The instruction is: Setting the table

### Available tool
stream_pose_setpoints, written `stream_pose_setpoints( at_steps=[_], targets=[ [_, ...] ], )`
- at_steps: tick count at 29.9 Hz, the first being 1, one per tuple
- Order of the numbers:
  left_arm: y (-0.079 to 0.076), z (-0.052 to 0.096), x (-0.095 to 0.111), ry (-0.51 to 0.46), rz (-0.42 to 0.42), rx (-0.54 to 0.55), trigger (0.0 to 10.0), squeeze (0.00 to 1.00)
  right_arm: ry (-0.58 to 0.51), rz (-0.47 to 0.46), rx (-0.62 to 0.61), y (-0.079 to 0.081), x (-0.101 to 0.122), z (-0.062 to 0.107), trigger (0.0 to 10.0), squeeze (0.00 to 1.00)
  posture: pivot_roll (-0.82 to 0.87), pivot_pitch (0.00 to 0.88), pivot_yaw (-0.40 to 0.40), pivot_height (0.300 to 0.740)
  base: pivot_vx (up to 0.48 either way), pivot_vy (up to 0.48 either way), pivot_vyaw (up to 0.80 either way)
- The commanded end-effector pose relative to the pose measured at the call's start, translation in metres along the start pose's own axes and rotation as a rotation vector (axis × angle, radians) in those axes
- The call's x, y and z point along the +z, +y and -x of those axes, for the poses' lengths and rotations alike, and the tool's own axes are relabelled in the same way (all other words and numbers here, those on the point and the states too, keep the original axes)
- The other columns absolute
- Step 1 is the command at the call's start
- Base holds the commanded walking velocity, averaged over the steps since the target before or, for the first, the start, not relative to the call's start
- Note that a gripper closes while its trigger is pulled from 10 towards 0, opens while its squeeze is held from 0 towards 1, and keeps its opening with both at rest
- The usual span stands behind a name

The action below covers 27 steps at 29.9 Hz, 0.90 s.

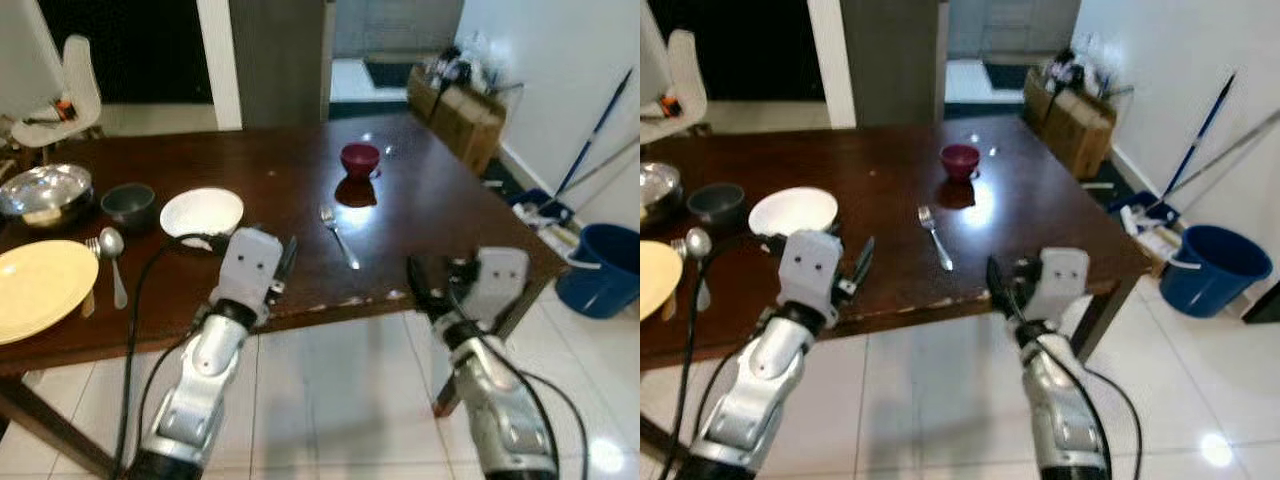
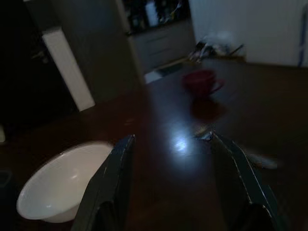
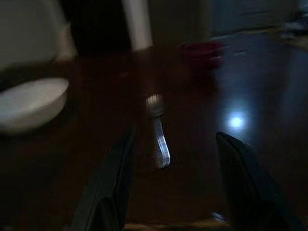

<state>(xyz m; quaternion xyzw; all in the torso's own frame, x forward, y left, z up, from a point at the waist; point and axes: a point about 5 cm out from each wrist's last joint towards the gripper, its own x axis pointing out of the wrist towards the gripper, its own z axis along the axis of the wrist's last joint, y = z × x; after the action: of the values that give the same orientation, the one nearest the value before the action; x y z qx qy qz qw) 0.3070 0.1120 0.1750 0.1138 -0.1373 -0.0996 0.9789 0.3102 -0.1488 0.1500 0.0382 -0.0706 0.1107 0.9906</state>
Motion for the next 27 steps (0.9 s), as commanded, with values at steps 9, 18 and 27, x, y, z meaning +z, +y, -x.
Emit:
stream_pose_setpoints(
  at_steps=[9, 18, 27],
  targets=[
    [0.036, 0.031, -0.017, 0.209, 0.023, -0.093, 10.0, 0.00, 0.067, 0.081, 0.065, -0.004, -0.003, 0.003, 10.0, 0.00, 0.00, 0.010, 0.055, 0.740, 0.480, 0.000, 0.00],
    [0.044, 0.064, -0.024, 0.341, 0.098, -0.113, 10.0, 0.00, 0.138, 0.108, 0.148, -0.004, -0.009, 0.004, 10.0, 0.00, 0.02, 0.041, 0.018, 0.740, 0.475, 0.000, 0.00],
    [0.042, 0.072, 0.002, 0.330, 0.141, -0.260, 10.0, 0.00, 0.252, 0.109, 0.220, 0.001, -0.028, 0.012, 10.0, 0.00, 0.04, 0.043, 0.020, 0.740, 0.096, 0.000, 0.00]
  ],
)
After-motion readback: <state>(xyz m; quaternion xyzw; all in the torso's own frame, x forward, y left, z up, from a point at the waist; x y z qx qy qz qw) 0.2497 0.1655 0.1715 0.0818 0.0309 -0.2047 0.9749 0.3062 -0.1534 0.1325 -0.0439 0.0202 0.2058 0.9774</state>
